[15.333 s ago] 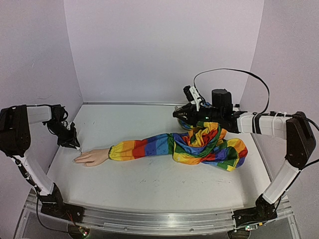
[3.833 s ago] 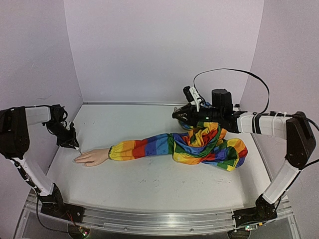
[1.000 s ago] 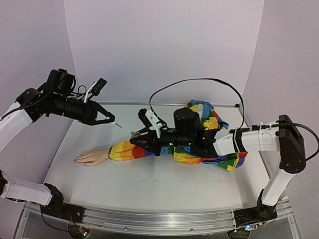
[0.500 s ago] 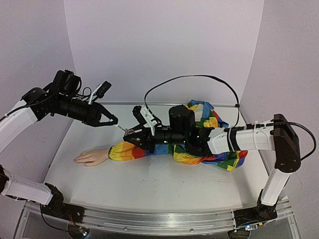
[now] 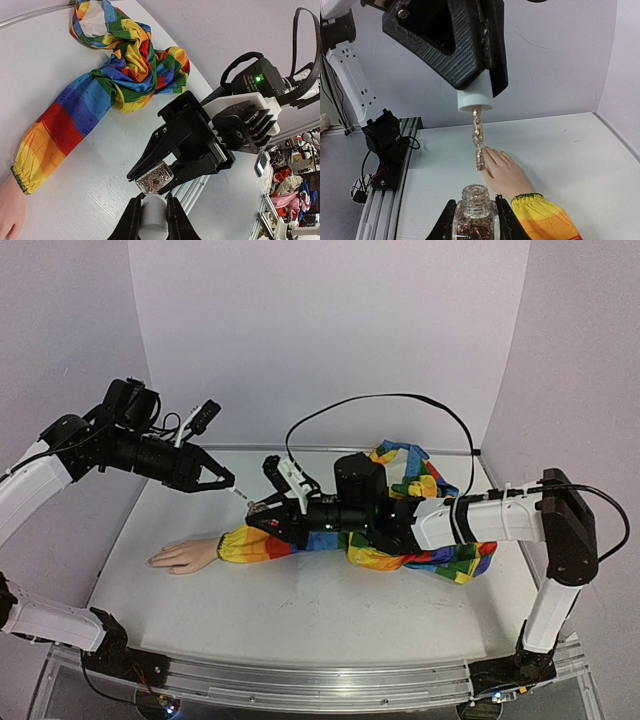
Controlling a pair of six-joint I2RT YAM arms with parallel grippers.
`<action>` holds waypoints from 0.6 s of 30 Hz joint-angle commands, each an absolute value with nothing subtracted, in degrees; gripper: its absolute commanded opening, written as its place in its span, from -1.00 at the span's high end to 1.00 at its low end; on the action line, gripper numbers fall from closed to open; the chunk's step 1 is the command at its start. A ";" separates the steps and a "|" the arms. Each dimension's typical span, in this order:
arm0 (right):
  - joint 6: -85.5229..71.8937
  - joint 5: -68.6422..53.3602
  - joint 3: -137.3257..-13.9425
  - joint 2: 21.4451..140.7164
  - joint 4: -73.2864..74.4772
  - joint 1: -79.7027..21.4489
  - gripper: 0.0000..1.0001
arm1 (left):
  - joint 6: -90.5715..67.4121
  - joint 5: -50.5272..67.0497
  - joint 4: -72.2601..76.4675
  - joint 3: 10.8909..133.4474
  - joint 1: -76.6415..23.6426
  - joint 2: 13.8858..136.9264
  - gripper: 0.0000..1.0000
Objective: Paint the nails
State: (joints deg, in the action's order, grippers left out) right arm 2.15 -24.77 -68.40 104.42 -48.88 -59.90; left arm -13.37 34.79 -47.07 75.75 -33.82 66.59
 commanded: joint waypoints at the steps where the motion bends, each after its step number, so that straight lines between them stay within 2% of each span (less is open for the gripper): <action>1: 1.76 -25.22 -72.04 104.41 -53.15 -60.63 1.00 | -12.39 35.58 -46.22 78.13 -34.18 64.89 1.00; 18: 1.58 -23.96 -73.28 104.67 -53.44 -61.01 1.00 | -12.04 35.25 -46.66 77.52 -34.19 64.87 1.00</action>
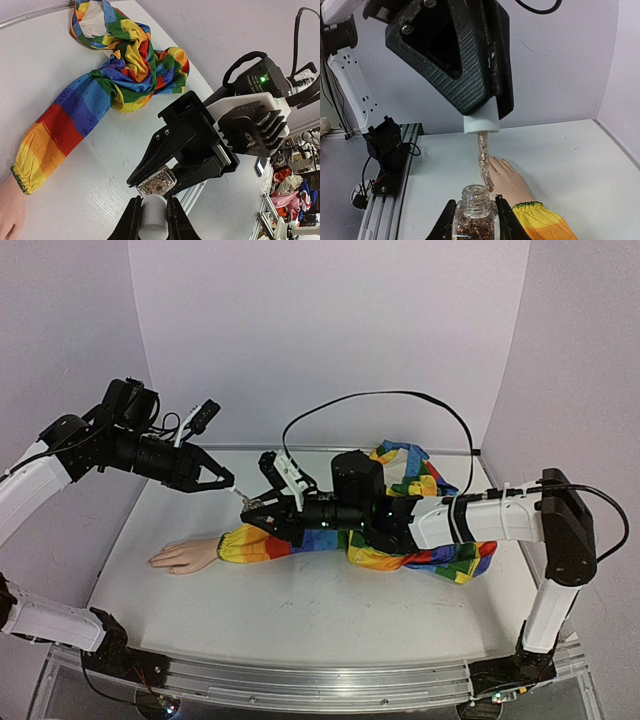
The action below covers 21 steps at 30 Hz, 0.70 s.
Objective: Paint the nails
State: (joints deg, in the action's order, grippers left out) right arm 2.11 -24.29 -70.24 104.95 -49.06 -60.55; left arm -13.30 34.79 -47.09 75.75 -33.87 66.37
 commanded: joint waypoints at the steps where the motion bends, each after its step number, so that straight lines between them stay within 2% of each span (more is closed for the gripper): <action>1: 1.52 -23.96 -73.30 104.69 -53.44 -61.00 1.00 | -12.04 35.29 -46.63 77.59 -34.19 64.83 1.00; 21: 1.14 -25.64 -75.48 106.03 -53.31 -61.14 1.00 | -11.78 35.91 -47.05 77.43 -34.19 64.81 1.00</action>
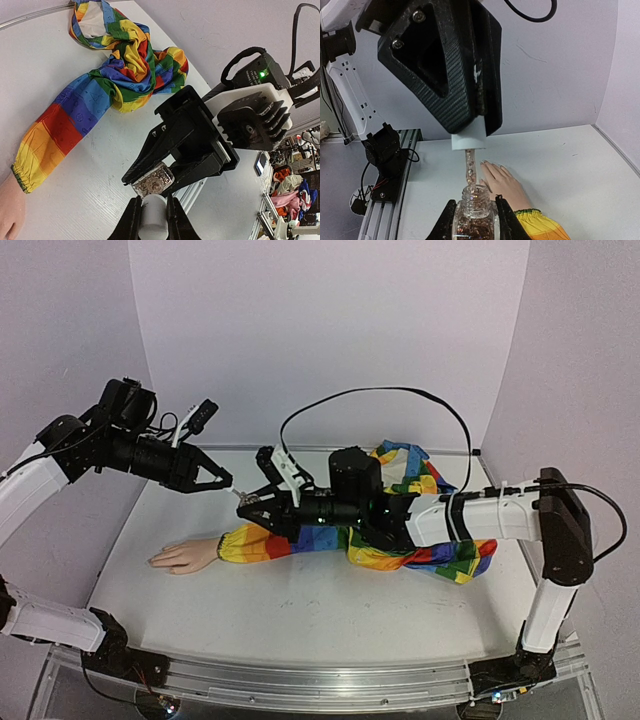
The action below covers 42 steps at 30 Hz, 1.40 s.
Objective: Paint the nails
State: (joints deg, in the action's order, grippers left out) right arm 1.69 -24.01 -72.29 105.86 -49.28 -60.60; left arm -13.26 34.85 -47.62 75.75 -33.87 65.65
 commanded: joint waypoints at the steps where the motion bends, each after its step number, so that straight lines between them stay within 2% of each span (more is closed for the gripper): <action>1: 1.19 -25.72 -75.64 106.15 -53.28 -61.16 1.00 | -11.78 35.96 -47.05 77.43 -34.19 64.87 1.00; 13: 1.49 -25.92 -77.22 107.02 -52.91 -61.51 1.00 | -11.78 35.61 -47.83 77.39 -34.41 65.58 1.00; 27: 0.73 -18.62 -79.14 108.57 -53.14 -61.62 1.00 | -12.50 30.79 -50.26 78.52 -37.28 68.71 1.00; 30: 1.61 -10.44 -78.48 108.33 -54.17 -62.50 1.00 | -13.60 25.92 -53.02 80.50 -38.74 70.92 1.00; 35: 6.88 17.91 -75.11 108.65 -63.49 -65.82 1.00 | -18.31 21.11 -55.00 82.14 -40.74 76.85 1.00; 42: 10.36 30.23 -75.66 110.74 -72.04 -66.47 1.00 | -24.24 16.67 -54.56 83.49 -43.43 83.08 1.00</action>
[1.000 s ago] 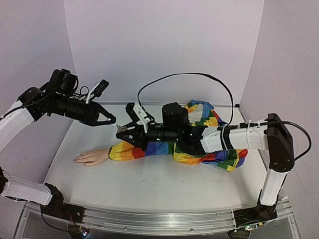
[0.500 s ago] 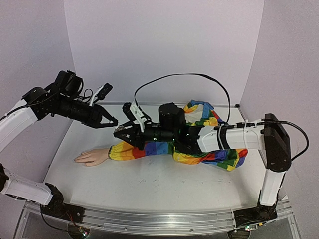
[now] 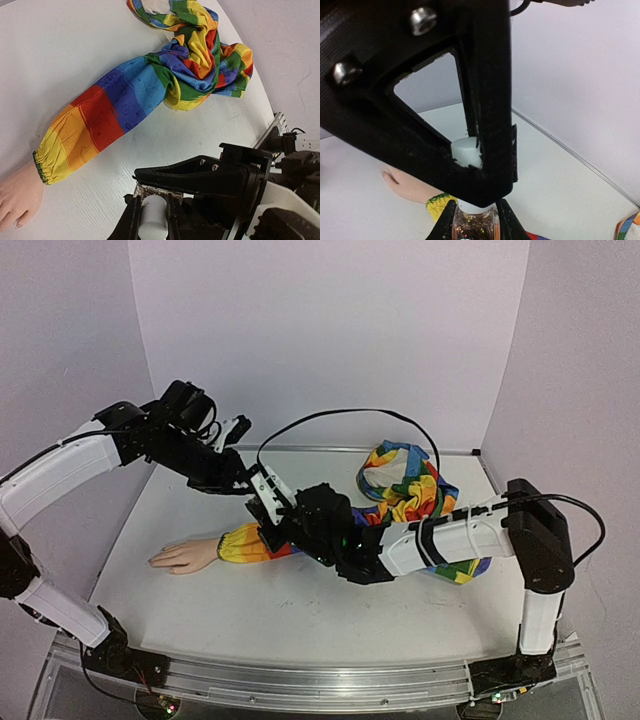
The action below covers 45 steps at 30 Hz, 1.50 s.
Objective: Paint the nails
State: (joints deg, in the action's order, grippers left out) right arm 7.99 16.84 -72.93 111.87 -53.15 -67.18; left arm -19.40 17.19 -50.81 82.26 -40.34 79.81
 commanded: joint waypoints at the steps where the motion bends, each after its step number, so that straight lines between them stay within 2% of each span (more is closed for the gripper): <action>1: 10.71 30.46 -76.21 111.15 -72.52 -66.50 1.00 | -24.94 16.03 -54.47 83.76 -44.02 83.88 1.00; 7: 12.03 28.79 -77.60 111.88 -73.92 -66.45 1.00 | -27.17 14.63 -53.33 84.23 -46.20 87.40 1.00; 12: 8.98 19.66 -74.27 107.67 -74.44 -64.91 1.00 | -27.06 17.12 -49.20 80.57 -46.32 86.14 1.00; 23: -5.24 -33.43 -72.19 101.12 -69.39 -55.12 1.00 | -12.51 29.14 -46.32 76.81 -47.09 85.20 1.00; 28: -18.77 -51.18 -73.62 101.64 -76.17 -52.30 1.00 | -2.89 38.91 -46.08 76.37 -49.53 84.19 1.00; 32: -33.51 -62.61 -74.23 102.35 -90.35 -52.29 1.00 | 3.05 48.65 -44.81 75.67 -49.86 84.27 1.00; 35: -40.42 -68.06 -74.79 102.12 -95.79 -52.24 1.00 | 6.00 53.05 -45.40 76.64 -49.90 84.98 1.00; 41: -42.85 -67.41 -72.46 100.04 -96.60 -52.28 1.00 | 8.29 53.80 -45.86 78.81 -49.93 83.57 1.00; 43: -41.93 -66.19 -70.85 99.41 -96.65 -52.04 1.00 | 8.08 51.09 -45.87 79.63 -49.92 82.37 0.81; 45: -40.68 -64.96 -68.89 98.79 -96.59 -51.61 1.00 | 7.56 47.89 -45.79 80.46 -49.84 80.68 0.49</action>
